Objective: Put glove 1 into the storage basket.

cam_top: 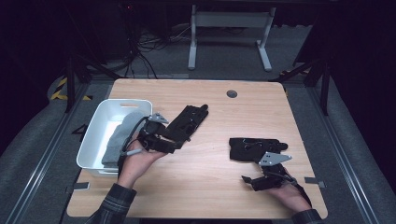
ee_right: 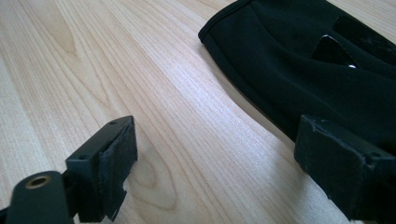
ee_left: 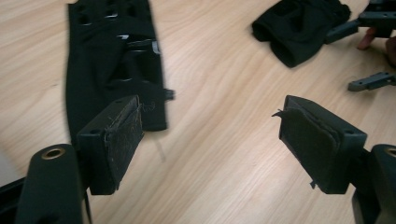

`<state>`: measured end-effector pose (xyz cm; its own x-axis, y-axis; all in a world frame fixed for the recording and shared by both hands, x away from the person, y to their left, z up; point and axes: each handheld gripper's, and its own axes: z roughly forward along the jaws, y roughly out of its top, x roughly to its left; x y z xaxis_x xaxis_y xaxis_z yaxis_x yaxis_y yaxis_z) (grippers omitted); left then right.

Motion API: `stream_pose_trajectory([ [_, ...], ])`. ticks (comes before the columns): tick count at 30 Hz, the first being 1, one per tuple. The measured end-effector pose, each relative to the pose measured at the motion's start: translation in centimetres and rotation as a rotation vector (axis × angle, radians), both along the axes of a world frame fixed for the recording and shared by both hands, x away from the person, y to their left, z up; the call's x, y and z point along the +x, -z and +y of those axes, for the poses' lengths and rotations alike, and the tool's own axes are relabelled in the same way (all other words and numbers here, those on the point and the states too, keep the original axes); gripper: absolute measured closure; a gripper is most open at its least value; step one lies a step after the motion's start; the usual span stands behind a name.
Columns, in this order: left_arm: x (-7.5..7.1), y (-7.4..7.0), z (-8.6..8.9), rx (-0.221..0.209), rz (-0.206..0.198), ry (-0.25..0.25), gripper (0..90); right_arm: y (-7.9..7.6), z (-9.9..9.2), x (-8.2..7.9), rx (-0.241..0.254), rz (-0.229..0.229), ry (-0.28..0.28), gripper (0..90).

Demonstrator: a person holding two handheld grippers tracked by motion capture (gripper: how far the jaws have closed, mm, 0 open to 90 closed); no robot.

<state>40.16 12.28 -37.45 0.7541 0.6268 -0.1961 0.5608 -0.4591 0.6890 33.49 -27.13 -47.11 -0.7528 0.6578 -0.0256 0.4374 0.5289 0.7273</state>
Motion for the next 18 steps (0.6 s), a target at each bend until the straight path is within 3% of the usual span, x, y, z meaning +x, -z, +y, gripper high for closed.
stream_pose_trajectory([
  [6,-0.9,1.6,-2.2,0.041,-0.015,0.041,21.3,0.0,0.0,0.0,0.0,0.0,0.0,13.8],
  [10,-1.8,4.0,-3.2,0.065,-0.039,0.049,21.3,0.0,0.0,0.0,0.0,0.0,-0.001,13.8],
  [12,-2.0,4.6,-3.3,0.07,-0.043,0.05,21.3,0.0,0.0,0.0,0.0,0.0,-0.002,13.9],
  [16,-2.4,6.8,-4.0,0.136,-0.035,0.065,17.2,-0.2,0.0,0.0,-0.012,0.014,-0.003,17.1],
  [18,-2.6,7.7,-4.1,0.145,-0.021,0.072,15.3,-0.5,0.0,0.0,-0.03,0.029,-0.003,20.3],
])
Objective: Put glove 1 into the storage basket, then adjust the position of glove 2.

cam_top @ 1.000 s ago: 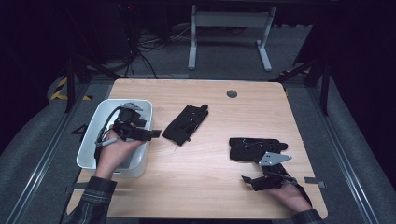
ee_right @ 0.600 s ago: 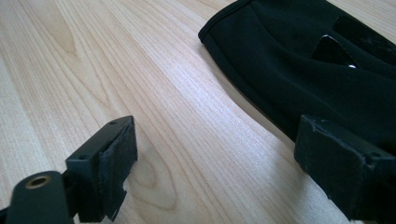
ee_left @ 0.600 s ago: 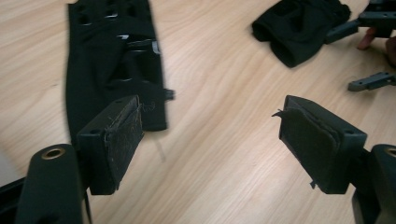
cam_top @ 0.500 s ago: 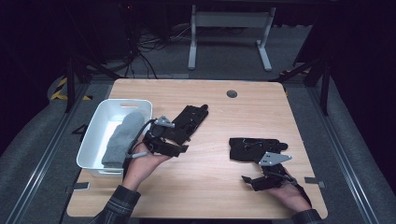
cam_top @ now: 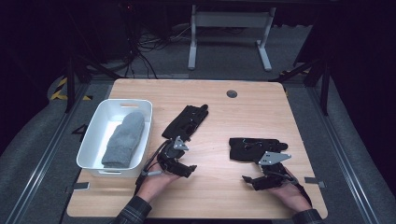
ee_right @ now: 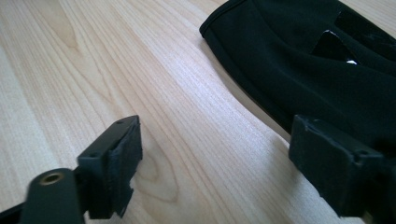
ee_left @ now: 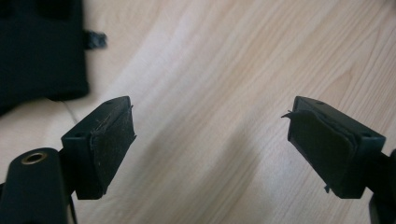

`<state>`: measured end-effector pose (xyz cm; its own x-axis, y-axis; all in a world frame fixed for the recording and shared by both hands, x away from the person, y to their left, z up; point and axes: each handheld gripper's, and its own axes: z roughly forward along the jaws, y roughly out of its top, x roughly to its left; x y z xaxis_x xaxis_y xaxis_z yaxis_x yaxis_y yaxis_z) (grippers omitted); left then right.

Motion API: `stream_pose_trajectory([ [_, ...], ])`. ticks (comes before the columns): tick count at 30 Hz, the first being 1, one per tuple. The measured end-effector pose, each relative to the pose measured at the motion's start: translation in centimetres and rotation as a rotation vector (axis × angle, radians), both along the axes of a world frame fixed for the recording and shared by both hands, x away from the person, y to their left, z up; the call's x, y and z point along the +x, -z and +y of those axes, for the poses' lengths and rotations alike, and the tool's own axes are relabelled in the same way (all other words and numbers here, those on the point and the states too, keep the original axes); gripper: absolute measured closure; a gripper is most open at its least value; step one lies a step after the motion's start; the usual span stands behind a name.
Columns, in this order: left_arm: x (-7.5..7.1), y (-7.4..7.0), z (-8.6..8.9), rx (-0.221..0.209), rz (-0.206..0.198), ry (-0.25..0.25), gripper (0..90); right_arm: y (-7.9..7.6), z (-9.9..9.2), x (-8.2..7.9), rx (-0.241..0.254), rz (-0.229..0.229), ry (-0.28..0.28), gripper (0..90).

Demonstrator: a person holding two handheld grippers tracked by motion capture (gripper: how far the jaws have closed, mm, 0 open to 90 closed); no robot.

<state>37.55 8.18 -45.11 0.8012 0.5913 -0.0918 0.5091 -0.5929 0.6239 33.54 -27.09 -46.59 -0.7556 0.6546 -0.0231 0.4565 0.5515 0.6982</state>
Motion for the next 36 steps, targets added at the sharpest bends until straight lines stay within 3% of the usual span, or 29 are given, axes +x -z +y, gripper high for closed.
stream_pose_trajectory([
  [4,-0.4,1.4,-0.1,0.043,-0.019,0.011,12.6,-1.0,-0.3,-0.1,0.031,-0.013,0.005,32.0],
  [7,-0.6,1.7,-0.2,0.052,-0.043,0.033,7.3,-1.6,-0.4,-0.2,0.051,-0.034,0.014,45.1],
  [8,-0.6,1.7,-0.2,0.052,-0.043,0.033,4.5,-1.6,-0.4,-0.2,0.051,-0.034,0.014,45.1],
  [10,-0.7,2.1,-0.1,0.035,-0.061,0.047,0.1,-2.2,-0.4,-0.1,0.064,-0.036,0.023,66.8],
  [12,-0.7,2.4,0.2,0.005,-0.084,0.058,0.0,-2.8,-0.3,0.1,0.078,-0.036,0.029,80.0],
  [15,-0.8,2.7,0.5,-0.023,-0.104,0.058,0.0,-3.2,0.0,0.9,0.076,-0.025,0.041,89.6],
  [24,-0.8,2.7,0.5,-0.022,-0.104,0.056,0.0,-3.6,1.5,4.7,0.051,-0.013,0.078,90.0],
  [36,-0.8,2.7,0.5,-0.024,-0.102,0.045,0.2,-2.5,0.1,7.7,0.048,0.019,0.149,90.0],
])
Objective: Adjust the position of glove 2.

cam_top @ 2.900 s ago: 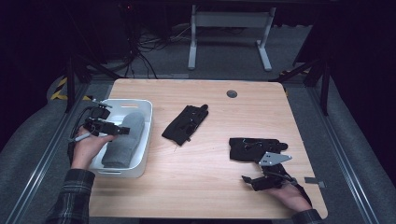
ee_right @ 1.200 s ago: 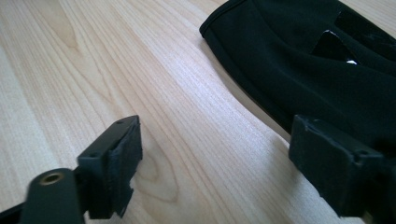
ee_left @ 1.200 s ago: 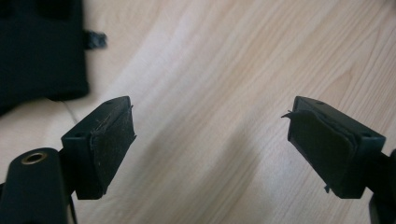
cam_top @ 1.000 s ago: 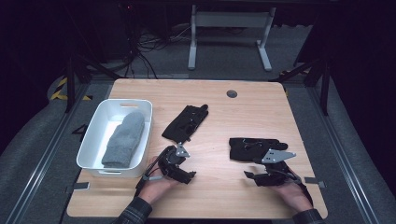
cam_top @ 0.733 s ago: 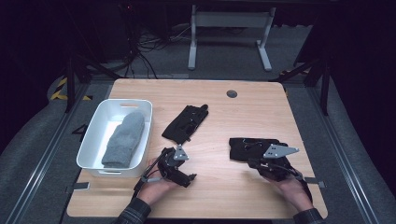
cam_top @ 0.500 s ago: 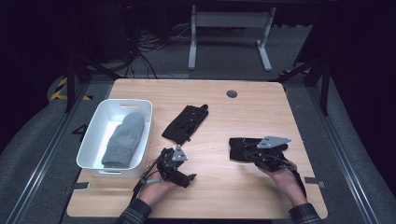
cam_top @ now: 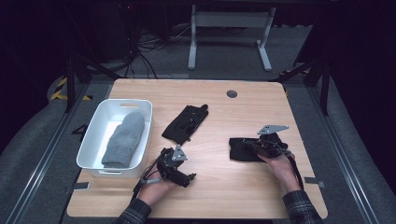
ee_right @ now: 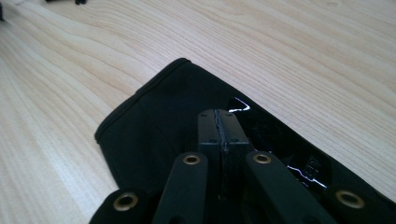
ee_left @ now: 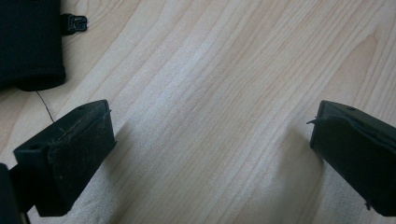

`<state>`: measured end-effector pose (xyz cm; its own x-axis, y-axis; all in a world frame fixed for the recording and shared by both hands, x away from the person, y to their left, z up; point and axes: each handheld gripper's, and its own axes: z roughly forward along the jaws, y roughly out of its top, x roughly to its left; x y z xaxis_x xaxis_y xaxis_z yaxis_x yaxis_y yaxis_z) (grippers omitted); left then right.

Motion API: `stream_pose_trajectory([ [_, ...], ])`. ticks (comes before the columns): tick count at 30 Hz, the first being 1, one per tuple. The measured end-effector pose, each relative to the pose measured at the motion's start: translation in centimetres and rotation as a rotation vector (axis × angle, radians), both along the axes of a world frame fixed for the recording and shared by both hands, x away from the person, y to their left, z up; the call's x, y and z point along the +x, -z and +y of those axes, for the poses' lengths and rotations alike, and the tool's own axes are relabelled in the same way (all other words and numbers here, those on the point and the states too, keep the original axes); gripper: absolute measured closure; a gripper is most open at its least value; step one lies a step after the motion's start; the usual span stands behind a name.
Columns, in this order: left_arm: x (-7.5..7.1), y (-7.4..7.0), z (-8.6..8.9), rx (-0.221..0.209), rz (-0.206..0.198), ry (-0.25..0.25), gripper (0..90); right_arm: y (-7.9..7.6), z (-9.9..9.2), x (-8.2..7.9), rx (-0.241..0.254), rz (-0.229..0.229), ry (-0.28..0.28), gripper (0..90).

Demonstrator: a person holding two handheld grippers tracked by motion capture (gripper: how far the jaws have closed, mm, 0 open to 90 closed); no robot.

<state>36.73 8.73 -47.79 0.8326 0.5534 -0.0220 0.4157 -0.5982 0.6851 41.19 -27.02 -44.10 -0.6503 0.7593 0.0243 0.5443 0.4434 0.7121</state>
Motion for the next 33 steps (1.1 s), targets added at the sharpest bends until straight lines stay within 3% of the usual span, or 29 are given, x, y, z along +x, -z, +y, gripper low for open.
stream_pose_trajectory([
  [4,0.0,0.0,0.0,0.0,-0.001,-0.001,0.2,0.8,0.4,0.2,-0.036,0.023,-0.012,90.0],
  [14,0.0,0.0,0.0,0.002,0.001,-0.009,0.2,0.6,-0.3,-1.1,-0.042,0.046,-0.039,90.0],
  [19,0.0,0.0,0.0,0.003,0.001,-0.009,0.3,0.4,-1.1,-3.3,-0.051,0.077,-0.056,90.0],
  [30,0.0,0.0,0.0,0.002,-0.001,-0.014,0.3,0.3,-4.0,-7.2,-0.067,0.084,-0.036,90.0],
  [33,0.0,0.0,0.0,0.002,-0.001,-0.014,0.2,0.2,-4.5,-7.5,-0.058,0.08,-0.029,90.0],
])
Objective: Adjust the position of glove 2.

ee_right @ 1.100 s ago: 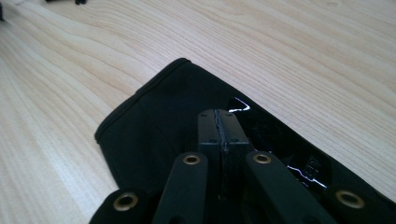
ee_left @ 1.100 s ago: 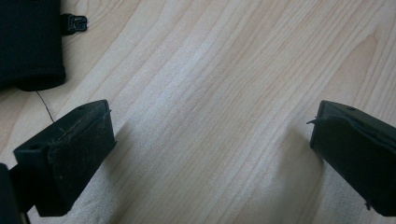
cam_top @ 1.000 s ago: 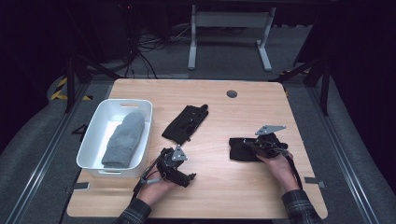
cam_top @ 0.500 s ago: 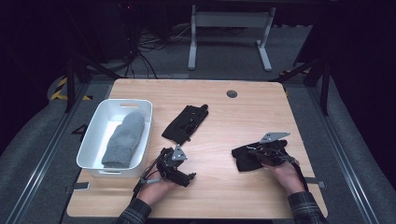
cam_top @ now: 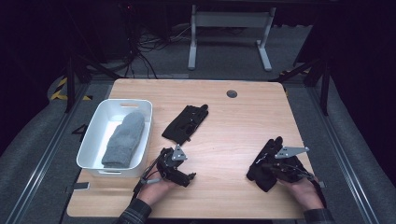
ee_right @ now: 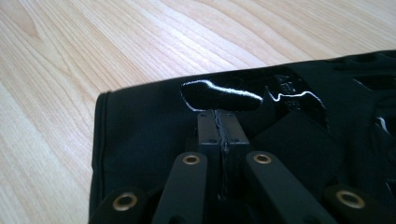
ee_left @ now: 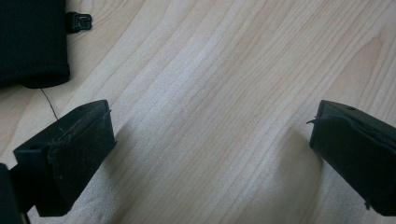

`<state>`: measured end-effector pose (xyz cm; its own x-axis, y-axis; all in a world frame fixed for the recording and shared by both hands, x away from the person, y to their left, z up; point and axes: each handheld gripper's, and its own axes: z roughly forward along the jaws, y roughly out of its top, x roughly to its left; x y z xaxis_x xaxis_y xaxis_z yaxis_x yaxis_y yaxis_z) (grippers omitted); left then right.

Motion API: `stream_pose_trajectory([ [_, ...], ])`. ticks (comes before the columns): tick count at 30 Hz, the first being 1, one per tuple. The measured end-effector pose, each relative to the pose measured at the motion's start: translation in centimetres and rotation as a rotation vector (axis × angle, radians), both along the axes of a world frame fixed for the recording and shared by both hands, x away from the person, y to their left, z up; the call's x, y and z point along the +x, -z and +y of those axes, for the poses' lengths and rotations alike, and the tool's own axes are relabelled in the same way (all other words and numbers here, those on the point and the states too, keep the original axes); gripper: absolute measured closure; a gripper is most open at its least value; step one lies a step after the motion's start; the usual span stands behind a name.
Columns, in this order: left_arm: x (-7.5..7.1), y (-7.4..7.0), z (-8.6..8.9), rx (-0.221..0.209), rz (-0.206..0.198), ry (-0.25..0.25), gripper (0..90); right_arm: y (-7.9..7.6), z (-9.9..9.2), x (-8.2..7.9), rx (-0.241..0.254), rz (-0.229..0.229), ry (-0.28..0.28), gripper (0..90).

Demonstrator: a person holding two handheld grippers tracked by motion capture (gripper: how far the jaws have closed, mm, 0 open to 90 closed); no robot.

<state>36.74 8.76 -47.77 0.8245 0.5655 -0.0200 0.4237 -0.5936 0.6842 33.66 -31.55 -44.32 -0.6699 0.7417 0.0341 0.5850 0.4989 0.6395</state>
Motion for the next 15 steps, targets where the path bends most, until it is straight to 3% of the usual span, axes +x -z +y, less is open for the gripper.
stream_pose_trajectory([
  [6,0.0,0.0,0.0,-0.001,0.001,-0.003,0.2,-1.3,-0.7,1.0,0.035,-0.077,0.061,90.0],
  [10,0.0,0.0,0.0,0.003,0.0,-0.001,0.2,-1.5,-0.8,2.9,0.045,-0.079,0.103,90.0],
  [15,0.0,0.0,0.0,0.003,0.0,-0.003,0.2,-1.0,-0.3,4.2,0.04,-0.065,0.11,90.0],
])
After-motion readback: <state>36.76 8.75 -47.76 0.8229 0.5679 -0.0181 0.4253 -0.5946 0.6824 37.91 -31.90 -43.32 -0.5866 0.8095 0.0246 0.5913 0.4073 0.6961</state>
